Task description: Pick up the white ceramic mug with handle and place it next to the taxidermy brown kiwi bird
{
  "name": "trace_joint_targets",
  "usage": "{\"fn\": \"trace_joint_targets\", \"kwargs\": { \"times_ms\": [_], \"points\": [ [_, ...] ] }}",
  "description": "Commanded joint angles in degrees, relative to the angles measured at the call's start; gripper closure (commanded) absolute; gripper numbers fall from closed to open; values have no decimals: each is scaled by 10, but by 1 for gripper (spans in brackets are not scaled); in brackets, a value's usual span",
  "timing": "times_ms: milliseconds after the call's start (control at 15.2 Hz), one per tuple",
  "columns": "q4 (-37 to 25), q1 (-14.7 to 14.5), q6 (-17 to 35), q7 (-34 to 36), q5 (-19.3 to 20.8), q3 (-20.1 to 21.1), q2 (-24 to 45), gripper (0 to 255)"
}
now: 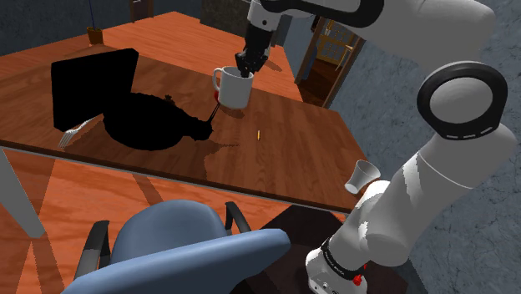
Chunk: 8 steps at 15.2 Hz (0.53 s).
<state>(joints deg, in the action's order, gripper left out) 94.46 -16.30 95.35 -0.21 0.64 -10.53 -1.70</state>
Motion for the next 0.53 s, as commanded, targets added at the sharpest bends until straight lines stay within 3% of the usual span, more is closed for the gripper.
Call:
{"fn": "trace_joint_targets", "kwargs": {
  "times_ms": [0, 462],
  "points": [
    [18, 0, 15, 1, 1, 0, -3, 255],
    [79, 0, 71, 2, 2, 0, -9, 255]
  ]
}}
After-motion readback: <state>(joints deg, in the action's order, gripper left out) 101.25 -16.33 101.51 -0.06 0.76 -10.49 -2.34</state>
